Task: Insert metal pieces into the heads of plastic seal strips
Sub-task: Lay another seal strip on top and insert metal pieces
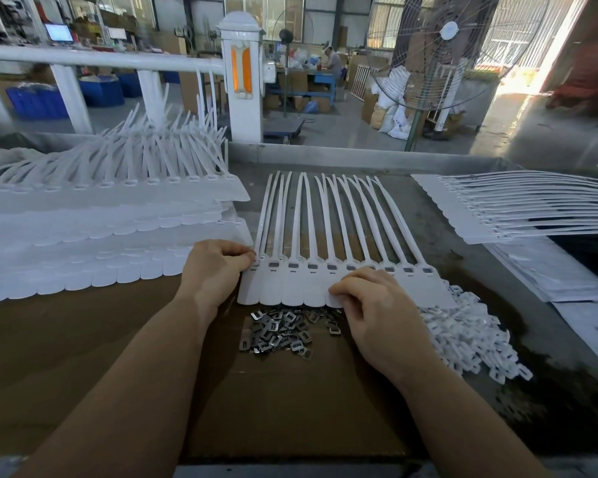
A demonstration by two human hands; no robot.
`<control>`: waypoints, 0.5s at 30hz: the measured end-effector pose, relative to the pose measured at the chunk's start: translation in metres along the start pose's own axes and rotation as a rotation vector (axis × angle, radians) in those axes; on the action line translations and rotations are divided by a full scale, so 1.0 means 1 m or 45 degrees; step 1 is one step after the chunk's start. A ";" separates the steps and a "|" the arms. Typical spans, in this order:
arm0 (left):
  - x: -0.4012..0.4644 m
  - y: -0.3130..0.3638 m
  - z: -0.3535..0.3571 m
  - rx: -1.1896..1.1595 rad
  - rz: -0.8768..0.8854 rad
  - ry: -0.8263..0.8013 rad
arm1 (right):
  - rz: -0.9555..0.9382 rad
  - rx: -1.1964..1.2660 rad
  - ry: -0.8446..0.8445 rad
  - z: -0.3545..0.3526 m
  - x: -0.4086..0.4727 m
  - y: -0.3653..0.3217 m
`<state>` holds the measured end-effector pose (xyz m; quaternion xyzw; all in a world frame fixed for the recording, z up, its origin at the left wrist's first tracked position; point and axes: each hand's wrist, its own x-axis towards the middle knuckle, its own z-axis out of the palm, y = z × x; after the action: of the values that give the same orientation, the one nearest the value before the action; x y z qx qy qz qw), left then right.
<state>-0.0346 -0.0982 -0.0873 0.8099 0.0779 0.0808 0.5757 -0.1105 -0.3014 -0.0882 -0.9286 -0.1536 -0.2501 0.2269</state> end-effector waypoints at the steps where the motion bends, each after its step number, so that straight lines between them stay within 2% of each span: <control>1: 0.000 0.000 0.000 -0.002 -0.006 -0.004 | 0.001 -0.002 0.000 0.000 0.000 0.000; 9: 0.003 -0.003 0.001 0.126 0.107 0.007 | 0.010 -0.002 -0.009 0.000 -0.001 0.000; 15: 0.004 -0.004 0.001 0.124 0.096 -0.010 | 0.011 -0.006 -0.006 0.000 0.000 -0.001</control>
<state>-0.0301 -0.0971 -0.0917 0.8397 0.0488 0.0955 0.5324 -0.1111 -0.3009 -0.0881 -0.9304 -0.1494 -0.2472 0.2254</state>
